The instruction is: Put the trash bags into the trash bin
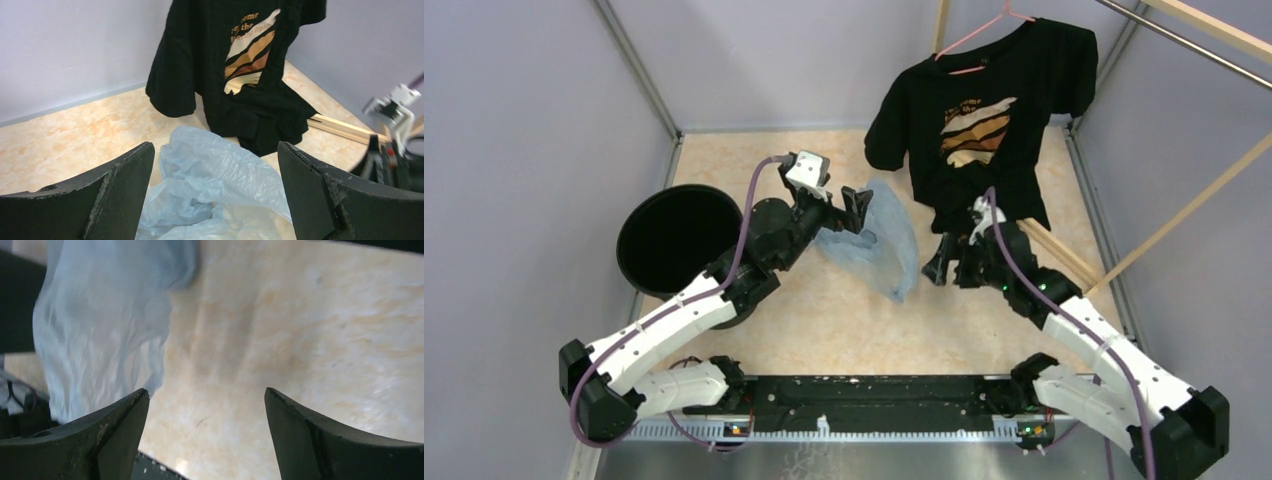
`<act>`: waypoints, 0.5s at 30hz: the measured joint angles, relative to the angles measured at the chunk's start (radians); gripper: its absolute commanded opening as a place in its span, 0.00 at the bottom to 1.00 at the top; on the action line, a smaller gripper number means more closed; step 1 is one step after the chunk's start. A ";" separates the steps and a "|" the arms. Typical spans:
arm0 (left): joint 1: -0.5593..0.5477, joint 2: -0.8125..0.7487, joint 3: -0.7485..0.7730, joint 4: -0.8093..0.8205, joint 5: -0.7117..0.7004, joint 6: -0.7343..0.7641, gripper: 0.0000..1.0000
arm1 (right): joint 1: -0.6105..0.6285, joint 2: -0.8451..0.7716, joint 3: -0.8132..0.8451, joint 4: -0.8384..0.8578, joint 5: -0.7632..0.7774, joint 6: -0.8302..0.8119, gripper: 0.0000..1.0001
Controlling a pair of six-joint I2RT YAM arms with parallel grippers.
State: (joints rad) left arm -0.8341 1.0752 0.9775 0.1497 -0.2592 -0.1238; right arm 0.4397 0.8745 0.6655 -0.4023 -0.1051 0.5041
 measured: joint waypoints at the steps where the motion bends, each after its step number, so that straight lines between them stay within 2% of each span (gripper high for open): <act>1: 0.000 0.001 0.000 -0.002 -0.011 0.002 0.99 | 0.056 -0.008 0.001 -0.016 0.013 0.013 0.86; 6: 0.000 0.002 0.000 -0.004 -0.041 0.008 0.99 | 0.280 -0.039 0.005 -0.100 0.094 0.084 0.91; 9: 0.000 0.008 0.000 -0.005 -0.046 0.008 0.99 | 0.358 -0.050 0.026 -0.130 0.148 0.116 0.92; 12: 0.000 0.014 0.000 -0.008 -0.048 0.010 0.99 | 0.430 -0.050 0.069 -0.136 0.184 0.128 0.98; 15: 0.000 0.016 0.000 -0.018 -0.049 0.011 0.99 | 0.468 -0.041 0.100 -0.101 0.190 0.127 0.99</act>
State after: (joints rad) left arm -0.8341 1.0912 0.9771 0.1314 -0.3084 -0.1123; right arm 0.9081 0.8337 0.7650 -0.5030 0.0845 0.6312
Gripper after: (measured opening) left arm 0.987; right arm 0.978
